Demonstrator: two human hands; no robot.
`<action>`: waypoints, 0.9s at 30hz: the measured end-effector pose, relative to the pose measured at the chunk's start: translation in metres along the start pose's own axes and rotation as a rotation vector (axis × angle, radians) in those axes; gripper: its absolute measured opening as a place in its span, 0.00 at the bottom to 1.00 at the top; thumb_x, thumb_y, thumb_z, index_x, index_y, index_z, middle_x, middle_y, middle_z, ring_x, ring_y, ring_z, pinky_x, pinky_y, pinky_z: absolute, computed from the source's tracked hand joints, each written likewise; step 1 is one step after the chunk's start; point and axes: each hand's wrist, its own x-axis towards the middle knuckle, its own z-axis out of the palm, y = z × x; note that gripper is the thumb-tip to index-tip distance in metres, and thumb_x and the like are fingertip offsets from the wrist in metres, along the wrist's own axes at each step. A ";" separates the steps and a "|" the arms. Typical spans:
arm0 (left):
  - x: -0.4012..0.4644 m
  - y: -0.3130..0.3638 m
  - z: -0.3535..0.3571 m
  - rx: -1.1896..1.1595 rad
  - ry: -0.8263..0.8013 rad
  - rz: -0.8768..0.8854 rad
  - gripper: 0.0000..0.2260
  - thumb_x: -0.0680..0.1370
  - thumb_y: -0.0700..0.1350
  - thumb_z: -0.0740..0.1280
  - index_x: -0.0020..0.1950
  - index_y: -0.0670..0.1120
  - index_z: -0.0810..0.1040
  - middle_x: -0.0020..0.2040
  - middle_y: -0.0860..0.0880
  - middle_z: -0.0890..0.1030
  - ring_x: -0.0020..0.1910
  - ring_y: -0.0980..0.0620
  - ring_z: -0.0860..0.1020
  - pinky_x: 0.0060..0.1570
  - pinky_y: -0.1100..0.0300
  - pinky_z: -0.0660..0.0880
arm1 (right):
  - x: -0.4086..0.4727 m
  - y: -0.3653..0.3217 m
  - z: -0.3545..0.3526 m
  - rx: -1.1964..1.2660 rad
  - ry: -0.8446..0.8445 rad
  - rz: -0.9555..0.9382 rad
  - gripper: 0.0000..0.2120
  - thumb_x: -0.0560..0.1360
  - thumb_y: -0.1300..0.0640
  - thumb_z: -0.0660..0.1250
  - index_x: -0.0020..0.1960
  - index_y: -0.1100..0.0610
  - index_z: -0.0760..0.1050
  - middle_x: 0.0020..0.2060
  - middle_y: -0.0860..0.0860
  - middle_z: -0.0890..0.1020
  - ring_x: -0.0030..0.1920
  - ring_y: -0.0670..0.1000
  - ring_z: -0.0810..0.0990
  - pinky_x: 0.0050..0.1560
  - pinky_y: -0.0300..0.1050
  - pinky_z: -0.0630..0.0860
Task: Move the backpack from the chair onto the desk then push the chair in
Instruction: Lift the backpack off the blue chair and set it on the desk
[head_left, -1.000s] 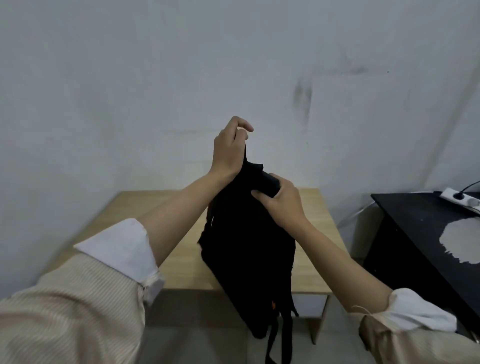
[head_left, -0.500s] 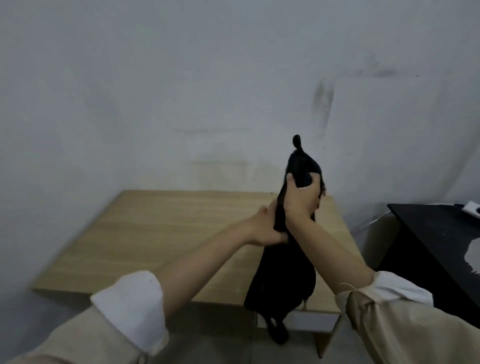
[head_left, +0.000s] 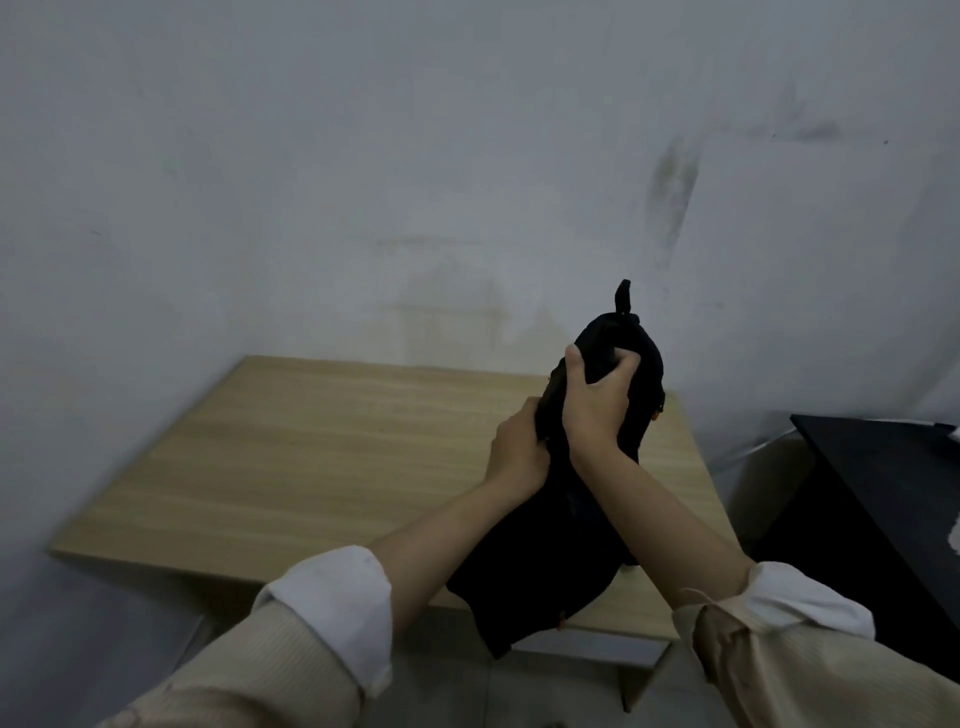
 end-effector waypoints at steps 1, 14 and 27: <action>0.006 -0.002 -0.001 -0.023 0.032 -0.008 0.12 0.76 0.37 0.59 0.57 0.43 0.73 0.50 0.39 0.82 0.48 0.40 0.79 0.46 0.49 0.77 | 0.004 0.004 -0.002 -0.001 -0.057 -0.046 0.19 0.75 0.46 0.66 0.57 0.56 0.63 0.43 0.48 0.75 0.44 0.49 0.76 0.48 0.47 0.74; 0.099 -0.046 -0.012 -0.420 0.110 -0.206 0.21 0.71 0.28 0.59 0.53 0.49 0.80 0.50 0.45 0.82 0.51 0.45 0.80 0.50 0.54 0.76 | 0.108 0.163 -0.085 -0.268 -0.375 0.279 0.34 0.74 0.40 0.63 0.72 0.53 0.55 0.63 0.56 0.72 0.59 0.55 0.74 0.54 0.48 0.71; 0.186 -0.025 -0.018 -0.500 0.080 -0.628 0.11 0.73 0.32 0.55 0.39 0.42 0.74 0.36 0.42 0.76 0.34 0.43 0.74 0.33 0.56 0.72 | 0.148 0.176 -0.056 -0.241 -0.427 0.315 0.22 0.78 0.44 0.58 0.34 0.60 0.67 0.28 0.58 0.75 0.30 0.55 0.74 0.33 0.48 0.67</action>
